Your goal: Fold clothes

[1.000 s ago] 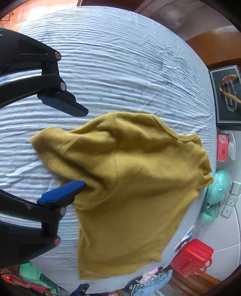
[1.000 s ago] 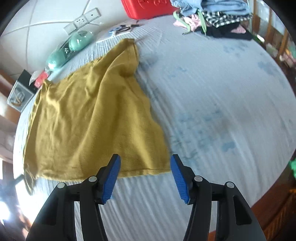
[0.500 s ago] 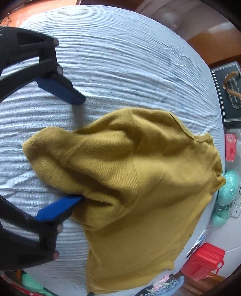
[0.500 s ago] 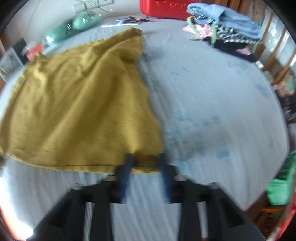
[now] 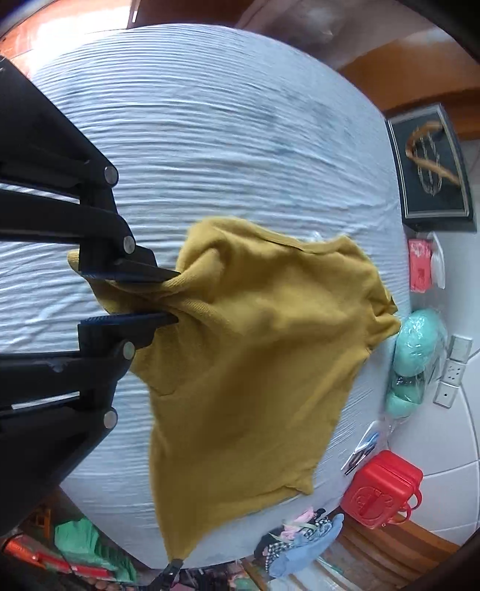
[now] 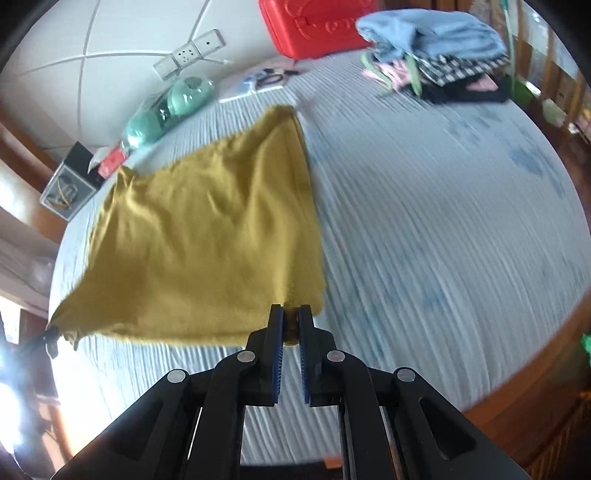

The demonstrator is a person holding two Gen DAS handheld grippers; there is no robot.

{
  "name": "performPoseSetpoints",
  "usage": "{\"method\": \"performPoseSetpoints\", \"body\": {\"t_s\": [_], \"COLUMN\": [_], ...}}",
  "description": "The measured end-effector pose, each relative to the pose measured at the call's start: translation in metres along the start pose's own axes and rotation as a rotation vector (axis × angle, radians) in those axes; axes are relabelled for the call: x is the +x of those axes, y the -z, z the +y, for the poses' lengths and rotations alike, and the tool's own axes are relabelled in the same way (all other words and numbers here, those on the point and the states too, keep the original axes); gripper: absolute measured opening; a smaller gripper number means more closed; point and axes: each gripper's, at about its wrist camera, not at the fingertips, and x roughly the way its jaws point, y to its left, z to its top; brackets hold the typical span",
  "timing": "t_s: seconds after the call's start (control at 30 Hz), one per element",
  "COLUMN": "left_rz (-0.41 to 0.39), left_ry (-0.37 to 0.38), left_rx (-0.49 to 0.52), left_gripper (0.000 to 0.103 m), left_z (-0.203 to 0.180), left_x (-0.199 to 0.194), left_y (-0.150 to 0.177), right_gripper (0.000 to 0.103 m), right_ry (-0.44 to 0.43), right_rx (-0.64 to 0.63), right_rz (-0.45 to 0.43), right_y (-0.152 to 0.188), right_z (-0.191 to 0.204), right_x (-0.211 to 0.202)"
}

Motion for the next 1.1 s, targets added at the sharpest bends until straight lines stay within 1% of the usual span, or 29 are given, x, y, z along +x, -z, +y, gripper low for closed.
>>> {"method": "performPoseSetpoints", "body": {"t_s": [0.1, 0.17, 0.2, 0.23, 0.27, 0.3, 0.33, 0.37, 0.43, 0.47, 0.5, 0.53, 0.57, 0.63, 0.67, 0.7, 0.77, 0.83, 0.93, 0.97, 1.0, 1.03, 1.07, 1.1], "left_rz": [0.063, 0.125, 0.138, 0.137, 0.135, 0.127, 0.107, 0.082, 0.038, 0.023, 0.012, 0.003, 0.005, 0.02, 0.023, 0.026, 0.025, 0.014, 0.014, 0.023, 0.035, 0.049, 0.06, 0.06], "left_ry": [0.014, 0.037, 0.026, 0.0, -0.026, -0.047, -0.053, -0.053, -0.055, -0.06, -0.071, -0.085, -0.1, -0.12, -0.124, -0.126, -0.131, -0.121, -0.109, -0.113, -0.118, -0.122, -0.136, -0.152], "left_rx": [0.02, 0.016, 0.02, 0.028, 0.036, 0.042, 0.046, 0.05, 0.056, 0.054, 0.05, 0.046, 0.036, 0.007, -0.011, -0.032, -0.074, -0.11, -0.152, -0.15, -0.138, -0.123, -0.106, -0.094], "left_gripper": [0.014, 0.023, 0.039, 0.059, 0.068, 0.079, 0.081, 0.081, 0.081, 0.081, 0.081, 0.081, 0.081, 0.081, 0.081, 0.081, 0.081, 0.081, 0.08, 0.08, 0.076, 0.052, 0.038, 0.027], "left_z": [-0.01, -0.015, -0.016, -0.017, -0.018, -0.019, -0.017, -0.015, -0.01, -0.006, 0.0, 0.006, 0.013, 0.026, 0.031, 0.035, 0.045, 0.048, 0.048, 0.046, 0.044, 0.041, 0.039, 0.037], "left_x": [0.023, 0.042, 0.047, 0.05, 0.053, 0.052, 0.047, 0.04, 0.029, 0.025, 0.024, 0.024, 0.027, 0.036, 0.04, 0.045, 0.055, 0.062, 0.075, 0.08, 0.084, 0.089, 0.091, 0.089], "left_y": [-0.054, -0.088, -0.101, -0.113, -0.125, -0.136, -0.142, -0.145, -0.148, -0.145, -0.138, -0.13, -0.118, -0.098, -0.09, -0.081, -0.064, -0.056, -0.049, -0.047, -0.045, -0.044, -0.042, -0.042], "right_gripper": [0.008, 0.009, 0.014, 0.02, 0.031, 0.034, 0.035, 0.036, 0.042, 0.048, 0.06, 0.067, 0.079, 0.079, 0.073, 0.059, 0.045, 0.045, 0.046, 0.051, 0.052, 0.052, 0.052, 0.039], "right_ry": [0.019, 0.02, 0.021, 0.037, 0.054, 0.069, 0.072, 0.067, 0.058, 0.063, 0.07, 0.062, 0.048, 0.031, 0.033, 0.044, 0.047, 0.045, 0.074, 0.081, 0.09, 0.1, 0.112, 0.126], "right_rx": [-0.013, -0.006, 0.001, 0.001, 0.005, 0.012, 0.011, 0.006, -0.008, -0.018, -0.027, -0.018, 0.0, 0.035, 0.052, 0.065, 0.102, 0.118, 0.076, 0.056, 0.037, 0.019, -0.003, -0.027], "right_rz": [0.01, 0.012, 0.01, 0.018, 0.018, 0.013, 0.002, -0.013, -0.056, -0.084, -0.115, -0.112, -0.096, -0.055, -0.028, -0.004, 0.031, 0.039, 0.012, 0.006, 0.003, 0.001, 0.004, 0.008], "right_y": [-0.046, -0.079, -0.092, -0.103, -0.111, -0.118, -0.121, -0.122, -0.115, -0.109, -0.101, -0.094, -0.087, -0.073, -0.066, -0.059, -0.048, -0.042, -0.039, -0.039, -0.04, -0.04, -0.041, -0.041], "right_z": [0.008, 0.012, 0.012, 0.012, 0.013, 0.013, 0.014, 0.016, 0.019, 0.019, 0.019, 0.016, 0.011, 0.0, -0.006, -0.011, -0.019, -0.021, -0.011, -0.006, -0.003, 0.0, 0.003, 0.007], "right_x": [0.015, 0.027, 0.033, 0.039, 0.042, 0.044, 0.042, 0.038, 0.026, 0.019, 0.012, 0.012, 0.015, 0.024, 0.033, 0.04, 0.054, 0.062, 0.068, 0.071, 0.076, 0.082, 0.089, 0.096]}}
